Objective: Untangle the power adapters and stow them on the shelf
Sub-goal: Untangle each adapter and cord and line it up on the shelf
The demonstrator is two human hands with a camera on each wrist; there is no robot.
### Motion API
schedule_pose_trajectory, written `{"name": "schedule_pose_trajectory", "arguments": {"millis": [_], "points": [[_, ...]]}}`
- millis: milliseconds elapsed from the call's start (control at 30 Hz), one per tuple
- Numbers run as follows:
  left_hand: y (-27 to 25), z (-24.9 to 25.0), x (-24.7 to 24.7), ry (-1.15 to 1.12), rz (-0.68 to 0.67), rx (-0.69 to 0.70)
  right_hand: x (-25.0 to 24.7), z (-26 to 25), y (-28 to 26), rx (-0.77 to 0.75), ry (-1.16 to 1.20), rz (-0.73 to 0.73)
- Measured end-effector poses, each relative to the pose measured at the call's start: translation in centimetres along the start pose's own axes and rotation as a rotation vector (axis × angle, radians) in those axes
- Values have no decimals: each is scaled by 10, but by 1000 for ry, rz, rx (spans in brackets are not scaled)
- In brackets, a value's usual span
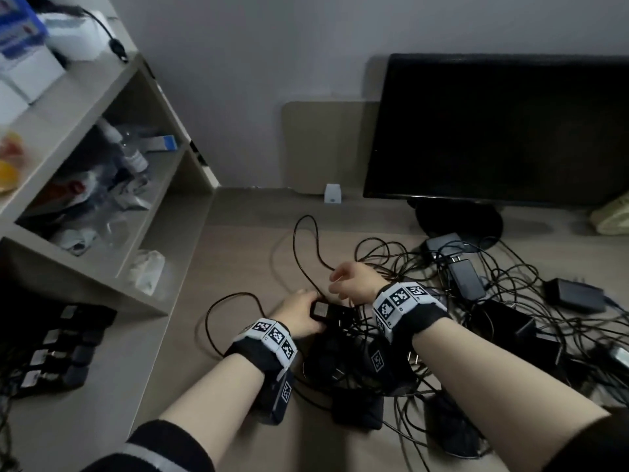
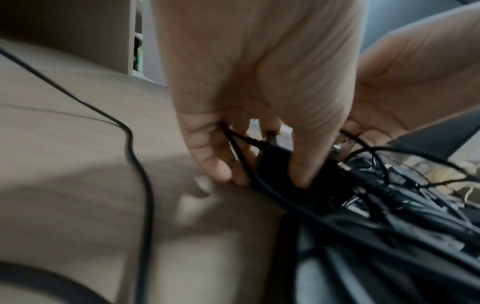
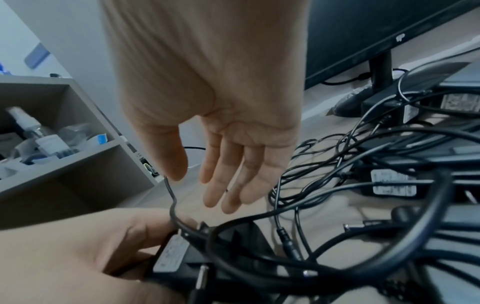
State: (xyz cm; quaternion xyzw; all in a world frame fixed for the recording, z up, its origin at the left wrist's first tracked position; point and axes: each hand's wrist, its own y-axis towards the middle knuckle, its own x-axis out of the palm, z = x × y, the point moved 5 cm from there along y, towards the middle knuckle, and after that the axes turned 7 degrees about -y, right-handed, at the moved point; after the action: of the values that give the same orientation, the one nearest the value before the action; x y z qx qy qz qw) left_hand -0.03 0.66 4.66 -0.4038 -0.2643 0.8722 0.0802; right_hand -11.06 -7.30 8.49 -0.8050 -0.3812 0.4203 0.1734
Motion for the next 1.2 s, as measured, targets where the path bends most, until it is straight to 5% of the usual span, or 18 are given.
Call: {"name": "schedule_pose_trajectory", "arguments": {"millis": [167,267,433,500,600,800,967,1067,1200], "points": [[-1,-15,-17,10,31,32,-7,-7,2,-45,166,136],[-3,-41,-45,-262,119,-80,-16,-22,-2,-106,298,228],[-33,-46,-96,-596,617,-46,-9,-59,-15,-128,456,117],[-47,-20,-102,-575,683,48,-3,-71,-22,-102,537,6],[-60,20,-95,-559,651,189,-2,-85,-35,-134,642,-88],[-62,32,-73,-522,607,246,-23,-62,-44,-59,1102,47],[-46,1,-10,-513,115,-53,-35,-13,-47,125,1532,89],[-44,-16,15,-447,59,-186,-37,10,-54,176,1509,141],[-44,-21,32,-205,-2,-178,-29,23,-54,274,1153,50]]}}
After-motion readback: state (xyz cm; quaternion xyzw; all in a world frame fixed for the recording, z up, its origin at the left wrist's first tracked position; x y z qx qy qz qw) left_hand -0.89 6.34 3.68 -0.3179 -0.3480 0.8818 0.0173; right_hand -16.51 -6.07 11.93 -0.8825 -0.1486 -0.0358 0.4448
